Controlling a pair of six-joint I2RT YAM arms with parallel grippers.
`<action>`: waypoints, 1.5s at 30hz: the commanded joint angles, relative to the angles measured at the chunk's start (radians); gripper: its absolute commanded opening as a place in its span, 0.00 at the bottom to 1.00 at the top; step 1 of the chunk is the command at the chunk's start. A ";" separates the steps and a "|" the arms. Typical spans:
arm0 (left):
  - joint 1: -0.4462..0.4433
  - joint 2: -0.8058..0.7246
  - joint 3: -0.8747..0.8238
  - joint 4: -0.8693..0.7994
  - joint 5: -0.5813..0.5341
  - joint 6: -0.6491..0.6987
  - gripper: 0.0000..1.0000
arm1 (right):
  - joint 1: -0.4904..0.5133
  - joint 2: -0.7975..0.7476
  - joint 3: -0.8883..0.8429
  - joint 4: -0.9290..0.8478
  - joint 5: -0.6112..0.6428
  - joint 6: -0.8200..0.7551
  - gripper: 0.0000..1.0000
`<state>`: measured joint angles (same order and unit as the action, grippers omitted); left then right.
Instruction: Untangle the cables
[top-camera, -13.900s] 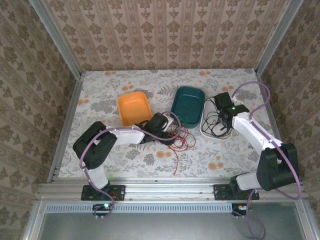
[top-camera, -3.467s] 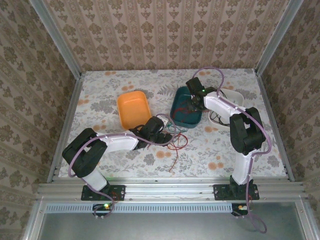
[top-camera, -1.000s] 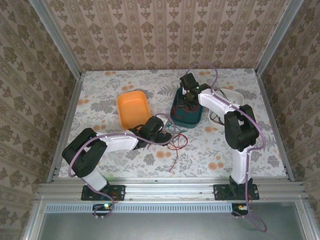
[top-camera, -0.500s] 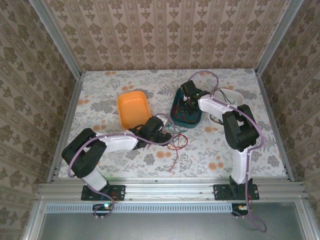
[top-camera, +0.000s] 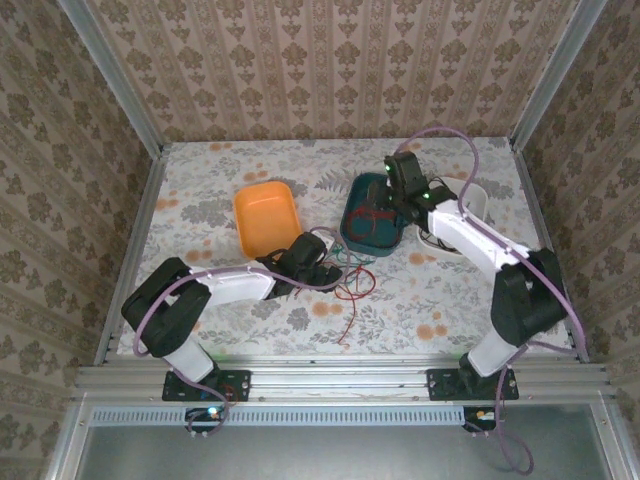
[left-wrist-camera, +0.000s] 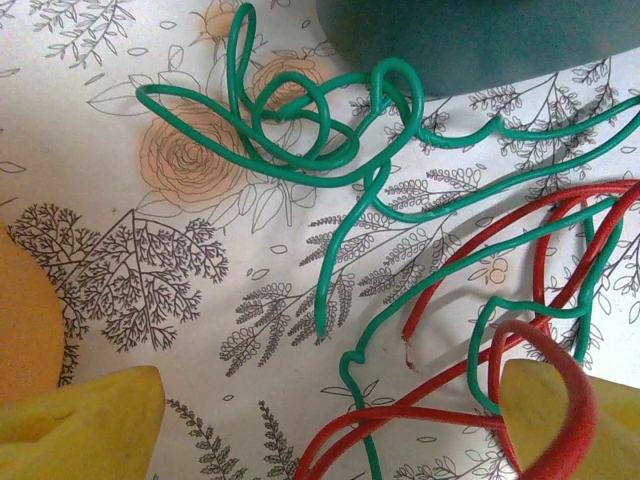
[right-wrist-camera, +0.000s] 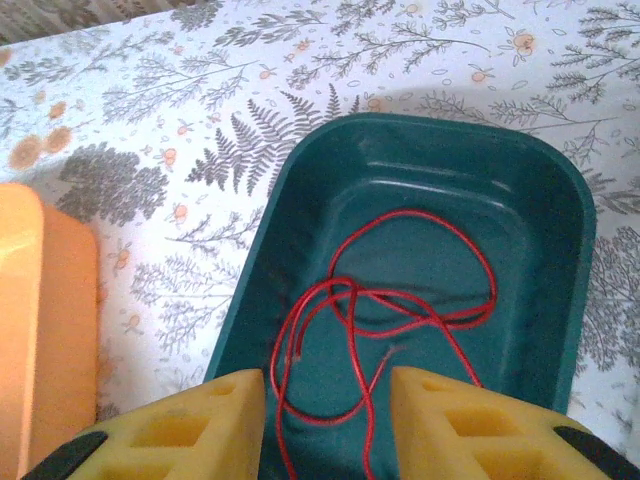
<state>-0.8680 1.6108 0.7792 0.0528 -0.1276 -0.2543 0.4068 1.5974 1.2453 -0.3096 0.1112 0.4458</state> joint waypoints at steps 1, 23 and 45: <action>0.011 -0.029 0.010 0.006 -0.020 -0.003 0.88 | 0.040 -0.074 -0.114 -0.037 -0.100 -0.016 0.40; 0.001 0.002 0.013 0.038 -0.046 -0.025 0.88 | 0.253 0.019 -0.226 -0.200 -0.050 -0.067 0.37; -0.009 0.058 0.045 0.054 -0.049 -0.013 0.88 | 0.262 -0.023 -0.316 -0.218 -0.110 -0.107 0.15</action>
<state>-0.8700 1.6562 0.8001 0.1055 -0.1581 -0.2619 0.6621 1.5677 0.9401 -0.5034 0.0254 0.3420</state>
